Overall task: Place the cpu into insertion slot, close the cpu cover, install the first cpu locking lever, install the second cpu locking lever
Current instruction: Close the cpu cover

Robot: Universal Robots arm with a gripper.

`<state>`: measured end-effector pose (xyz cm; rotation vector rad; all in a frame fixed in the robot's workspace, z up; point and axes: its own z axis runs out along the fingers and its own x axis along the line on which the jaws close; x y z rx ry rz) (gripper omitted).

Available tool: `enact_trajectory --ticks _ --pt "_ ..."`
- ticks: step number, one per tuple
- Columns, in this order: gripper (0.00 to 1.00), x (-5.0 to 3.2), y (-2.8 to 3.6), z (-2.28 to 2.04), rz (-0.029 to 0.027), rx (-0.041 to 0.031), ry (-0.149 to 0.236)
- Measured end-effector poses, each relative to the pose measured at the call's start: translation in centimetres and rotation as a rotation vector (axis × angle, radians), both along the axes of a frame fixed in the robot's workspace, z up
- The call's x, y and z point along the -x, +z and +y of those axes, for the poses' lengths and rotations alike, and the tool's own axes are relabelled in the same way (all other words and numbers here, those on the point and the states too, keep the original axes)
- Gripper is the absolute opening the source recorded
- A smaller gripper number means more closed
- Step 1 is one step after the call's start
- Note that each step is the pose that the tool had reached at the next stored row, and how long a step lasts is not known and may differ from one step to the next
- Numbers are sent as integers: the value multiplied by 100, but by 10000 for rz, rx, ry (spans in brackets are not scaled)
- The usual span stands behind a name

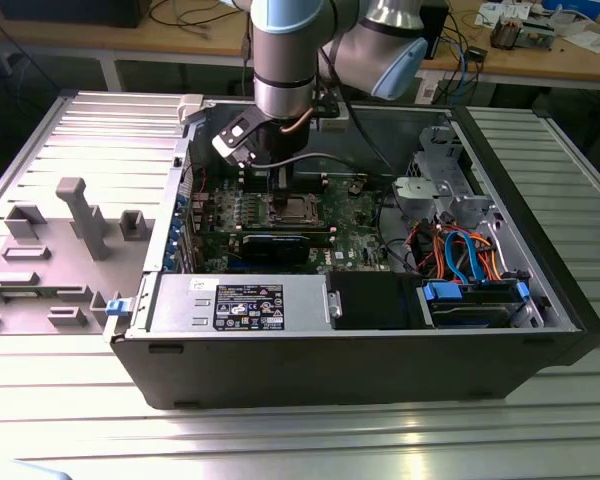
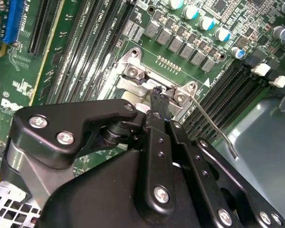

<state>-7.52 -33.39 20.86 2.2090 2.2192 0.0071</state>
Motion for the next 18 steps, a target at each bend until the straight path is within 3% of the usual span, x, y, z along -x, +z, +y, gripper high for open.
enact_trajectory --ticks 2,9,10,13,15,18 --pt "11 2 -28 -1 19 3 -1" --pt "11 -4 0 0 17 43 -1" --pt "11 -19 -1 0 18 63 1" --pt "11 -163 -3 0 18 99 1" --pt "11 -170 -3 -1 18 126 0" --pt "11 -171 56 0 17 175 0"
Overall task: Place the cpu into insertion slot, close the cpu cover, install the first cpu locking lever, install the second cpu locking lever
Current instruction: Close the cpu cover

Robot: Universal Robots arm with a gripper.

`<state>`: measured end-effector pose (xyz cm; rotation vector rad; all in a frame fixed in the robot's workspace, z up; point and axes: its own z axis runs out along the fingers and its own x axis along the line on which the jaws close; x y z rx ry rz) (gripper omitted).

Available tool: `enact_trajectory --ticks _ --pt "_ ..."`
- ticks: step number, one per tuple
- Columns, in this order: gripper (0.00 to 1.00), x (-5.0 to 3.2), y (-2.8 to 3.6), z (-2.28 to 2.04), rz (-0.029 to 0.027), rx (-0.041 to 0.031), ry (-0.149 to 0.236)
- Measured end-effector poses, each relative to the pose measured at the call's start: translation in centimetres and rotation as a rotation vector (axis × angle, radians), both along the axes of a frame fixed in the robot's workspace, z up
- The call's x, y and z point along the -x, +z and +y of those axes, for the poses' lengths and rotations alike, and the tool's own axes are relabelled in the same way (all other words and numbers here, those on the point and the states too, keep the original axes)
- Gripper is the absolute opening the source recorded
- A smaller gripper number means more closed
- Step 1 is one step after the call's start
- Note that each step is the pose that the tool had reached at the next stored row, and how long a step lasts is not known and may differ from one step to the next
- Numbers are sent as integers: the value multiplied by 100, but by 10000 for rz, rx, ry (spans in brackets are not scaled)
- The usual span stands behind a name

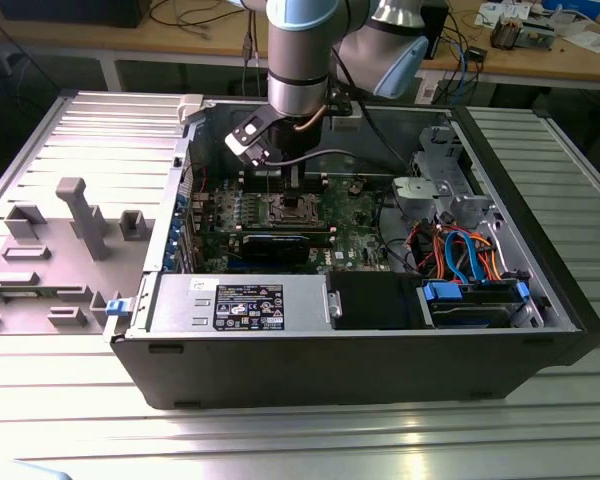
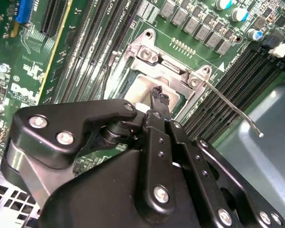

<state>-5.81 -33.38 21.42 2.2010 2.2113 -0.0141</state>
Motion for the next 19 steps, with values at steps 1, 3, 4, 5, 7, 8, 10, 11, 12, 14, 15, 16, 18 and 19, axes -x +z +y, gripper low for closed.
enact_trajectory --ticks 1,3,4,5,7,8,10,11,12,14,15,16,18,19 --pt "11 -1 2 0 0 25 1" --pt "11 -5 6 -1 1 72 43" --pt "11 -8 7 -1 1 77 257" --pt "11 -10 6 0 0 76 380" --pt "11 -10 6 0 -1 75 383" --pt "11 -10 6 0 0 75 383" --pt "11 -12 5 0 -1 76 386" --pt "11 -26 5 0 -1 80 385" --pt "11 -30 6 0 0 83 384" --pt "11 -30 25 0 -1 82 384" --pt "11 -30 26 0 -2 94 387" --pt "11 -30 27 -1 0 102 388" --pt "11 -30 27 0 0 104 386" --pt "11 -30 27 0 0 104 386"
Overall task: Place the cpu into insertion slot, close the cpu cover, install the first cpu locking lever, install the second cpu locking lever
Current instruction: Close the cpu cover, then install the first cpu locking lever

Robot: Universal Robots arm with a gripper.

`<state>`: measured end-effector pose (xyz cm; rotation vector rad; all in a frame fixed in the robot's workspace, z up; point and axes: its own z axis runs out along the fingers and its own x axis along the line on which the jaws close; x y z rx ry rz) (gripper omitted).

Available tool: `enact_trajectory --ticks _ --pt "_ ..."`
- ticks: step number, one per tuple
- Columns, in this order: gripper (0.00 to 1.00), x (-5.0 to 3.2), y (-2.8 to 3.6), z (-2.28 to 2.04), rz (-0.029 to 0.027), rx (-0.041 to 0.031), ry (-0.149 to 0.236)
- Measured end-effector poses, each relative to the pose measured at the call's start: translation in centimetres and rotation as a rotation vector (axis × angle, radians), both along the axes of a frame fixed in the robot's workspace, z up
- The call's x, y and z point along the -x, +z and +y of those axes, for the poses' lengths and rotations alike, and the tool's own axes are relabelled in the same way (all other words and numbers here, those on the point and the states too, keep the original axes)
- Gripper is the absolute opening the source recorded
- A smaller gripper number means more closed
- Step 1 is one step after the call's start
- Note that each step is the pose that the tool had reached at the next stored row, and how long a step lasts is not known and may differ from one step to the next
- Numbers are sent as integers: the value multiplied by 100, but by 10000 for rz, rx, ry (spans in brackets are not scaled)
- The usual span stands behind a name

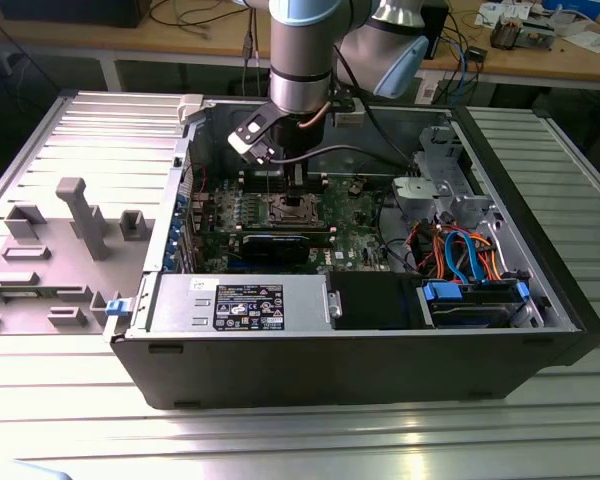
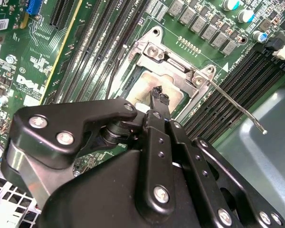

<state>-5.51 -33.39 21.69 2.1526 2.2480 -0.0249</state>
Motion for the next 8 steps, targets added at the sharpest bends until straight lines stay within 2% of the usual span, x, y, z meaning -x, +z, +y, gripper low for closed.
enact_trajectory --ticks 8 --pt "11 0 0 0 0 6 2"
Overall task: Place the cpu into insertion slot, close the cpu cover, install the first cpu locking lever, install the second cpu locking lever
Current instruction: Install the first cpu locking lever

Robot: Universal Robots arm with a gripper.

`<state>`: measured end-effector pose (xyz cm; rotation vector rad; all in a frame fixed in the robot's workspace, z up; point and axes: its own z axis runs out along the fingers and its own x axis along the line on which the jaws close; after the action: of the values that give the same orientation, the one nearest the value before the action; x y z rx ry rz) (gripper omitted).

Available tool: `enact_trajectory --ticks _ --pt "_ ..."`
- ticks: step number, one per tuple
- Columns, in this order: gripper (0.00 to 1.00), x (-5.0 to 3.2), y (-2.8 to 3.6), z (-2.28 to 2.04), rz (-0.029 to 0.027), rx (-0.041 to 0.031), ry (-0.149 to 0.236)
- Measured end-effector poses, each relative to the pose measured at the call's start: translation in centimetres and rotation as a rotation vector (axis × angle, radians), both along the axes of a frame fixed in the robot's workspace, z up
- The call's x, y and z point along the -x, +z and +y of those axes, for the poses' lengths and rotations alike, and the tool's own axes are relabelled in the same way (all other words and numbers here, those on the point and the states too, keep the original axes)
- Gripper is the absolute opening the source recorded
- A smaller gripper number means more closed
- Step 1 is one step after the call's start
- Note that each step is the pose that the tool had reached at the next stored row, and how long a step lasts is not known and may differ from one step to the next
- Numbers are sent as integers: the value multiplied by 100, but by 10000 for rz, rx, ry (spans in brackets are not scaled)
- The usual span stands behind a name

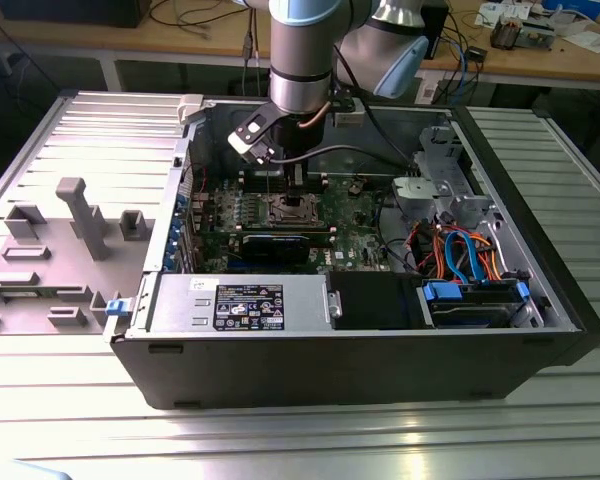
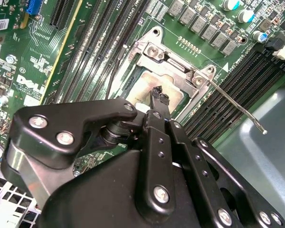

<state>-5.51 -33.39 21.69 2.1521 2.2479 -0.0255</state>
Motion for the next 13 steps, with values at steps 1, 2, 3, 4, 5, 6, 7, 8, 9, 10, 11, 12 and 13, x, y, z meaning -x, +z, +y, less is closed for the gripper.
enact_trajectory --ticks 1,2,3,4,5,6,7,8,9,10,11,12,13 --pt "11 0 4 1 1 2 -1" --pt "11 0 22 0 -1 -2 0" --pt "11 0 43 0 1 -3 -1" --pt "11 0 73 0 0 -3 -1" --pt "11 0 88 0 0 -3 -1" --pt "11 0 106 0 0 -2 0" --pt "11 0 148 0 1 2 0" --pt "11 0 175 0 1 4 0" --pt "11 0 213 0 0 6 0" --pt "11 0 229 0 0 6 0" --pt "11 0 243 0 0 7 0" --pt "11 0 267 0 0 6 0" --pt "11 0 302 0 1 7 0"
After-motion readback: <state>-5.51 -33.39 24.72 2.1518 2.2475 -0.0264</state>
